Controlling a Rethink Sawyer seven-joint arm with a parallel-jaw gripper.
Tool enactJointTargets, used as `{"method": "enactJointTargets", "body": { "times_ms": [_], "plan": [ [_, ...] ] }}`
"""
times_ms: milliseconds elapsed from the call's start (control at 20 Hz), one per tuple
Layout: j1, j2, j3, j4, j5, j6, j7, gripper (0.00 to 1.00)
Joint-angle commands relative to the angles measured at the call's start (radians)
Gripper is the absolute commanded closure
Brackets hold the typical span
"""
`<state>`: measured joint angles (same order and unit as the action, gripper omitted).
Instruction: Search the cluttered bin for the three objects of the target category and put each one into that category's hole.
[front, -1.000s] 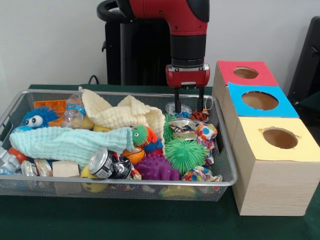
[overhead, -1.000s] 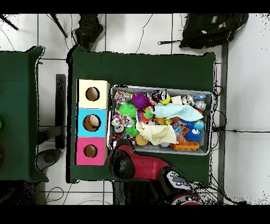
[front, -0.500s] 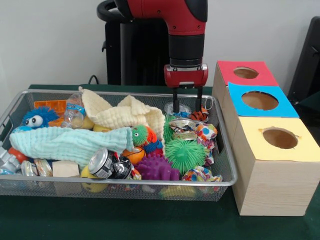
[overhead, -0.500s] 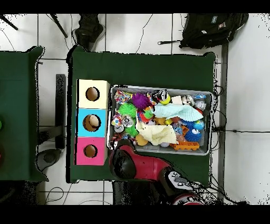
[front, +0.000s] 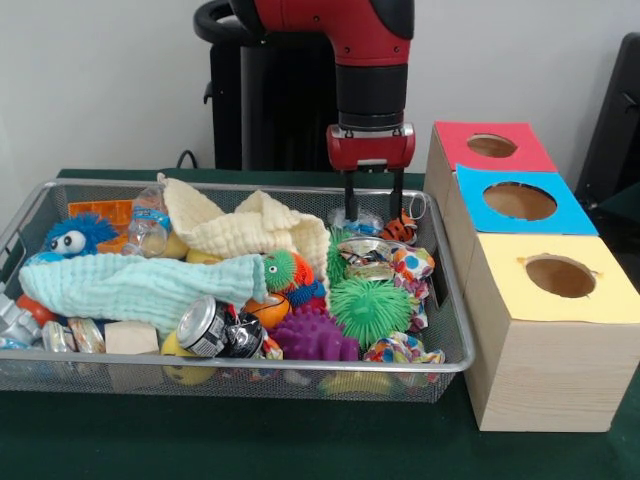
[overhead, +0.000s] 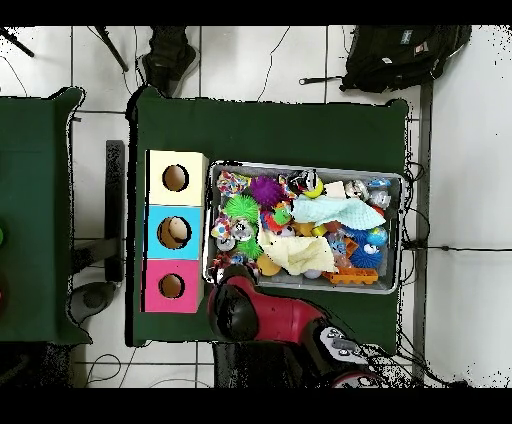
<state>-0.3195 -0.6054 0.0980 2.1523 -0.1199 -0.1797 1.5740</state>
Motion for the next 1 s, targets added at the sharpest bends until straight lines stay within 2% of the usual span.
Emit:
{"method": "enactJointTargets", "body": {
  "times_ms": [50, 450, 1000],
  "plan": [
    [-0.039, -0.057, 0.058, 0.014, 0.001, 0.192, 0.124, 0.00],
    [-0.076, -0.125, 0.078, 0.009, -0.013, 0.297, 0.091, 0.00],
    [-0.076, -0.094, 0.078, -0.040, -0.024, 0.301, 0.088, 0.00]
  ]
}}
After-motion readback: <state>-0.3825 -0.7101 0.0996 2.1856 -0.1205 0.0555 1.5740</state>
